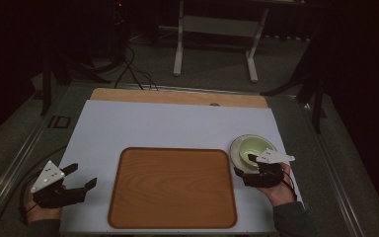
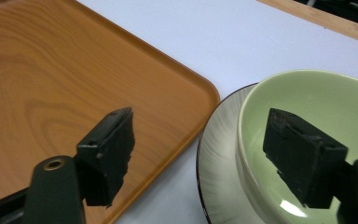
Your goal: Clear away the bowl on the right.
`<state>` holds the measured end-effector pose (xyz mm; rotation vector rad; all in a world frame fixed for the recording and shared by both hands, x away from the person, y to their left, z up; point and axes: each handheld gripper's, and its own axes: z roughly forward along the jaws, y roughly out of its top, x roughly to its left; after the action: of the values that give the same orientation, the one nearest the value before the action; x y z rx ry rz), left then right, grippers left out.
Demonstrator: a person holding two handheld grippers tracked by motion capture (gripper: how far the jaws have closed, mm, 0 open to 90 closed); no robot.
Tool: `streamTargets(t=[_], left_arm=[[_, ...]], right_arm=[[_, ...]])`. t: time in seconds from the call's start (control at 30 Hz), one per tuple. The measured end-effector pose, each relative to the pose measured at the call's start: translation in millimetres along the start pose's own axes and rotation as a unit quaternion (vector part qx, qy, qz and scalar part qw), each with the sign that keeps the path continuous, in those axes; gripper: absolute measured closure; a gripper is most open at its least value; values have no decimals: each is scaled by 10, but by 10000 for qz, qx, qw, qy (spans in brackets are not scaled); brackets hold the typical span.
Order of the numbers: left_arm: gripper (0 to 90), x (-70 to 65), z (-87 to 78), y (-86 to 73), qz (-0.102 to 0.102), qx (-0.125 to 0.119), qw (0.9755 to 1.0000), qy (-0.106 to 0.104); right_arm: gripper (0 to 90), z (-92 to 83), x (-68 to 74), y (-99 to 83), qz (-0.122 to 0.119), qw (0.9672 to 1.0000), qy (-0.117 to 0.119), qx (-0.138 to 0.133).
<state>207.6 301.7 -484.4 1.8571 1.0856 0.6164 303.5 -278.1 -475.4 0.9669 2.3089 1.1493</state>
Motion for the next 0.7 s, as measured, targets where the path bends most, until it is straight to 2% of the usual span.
streamTargets(t=[0.13, 0.4, 0.7], left_arm=[[174, -2, 9, 7, 62, 7, 10000, 0], [174, 47, -1, -18, -127, -15, 9999, 83], [174, 49, -1, -20, -160, 15, 9998, 75]], right_arm=[[262, -1, -4, -3, -8, 10000, -39, 39], [276, -35, -49, -4, 63, 9999, -80, -6], [298, -64, -179, 46, 125, 9999, -94, -41]])
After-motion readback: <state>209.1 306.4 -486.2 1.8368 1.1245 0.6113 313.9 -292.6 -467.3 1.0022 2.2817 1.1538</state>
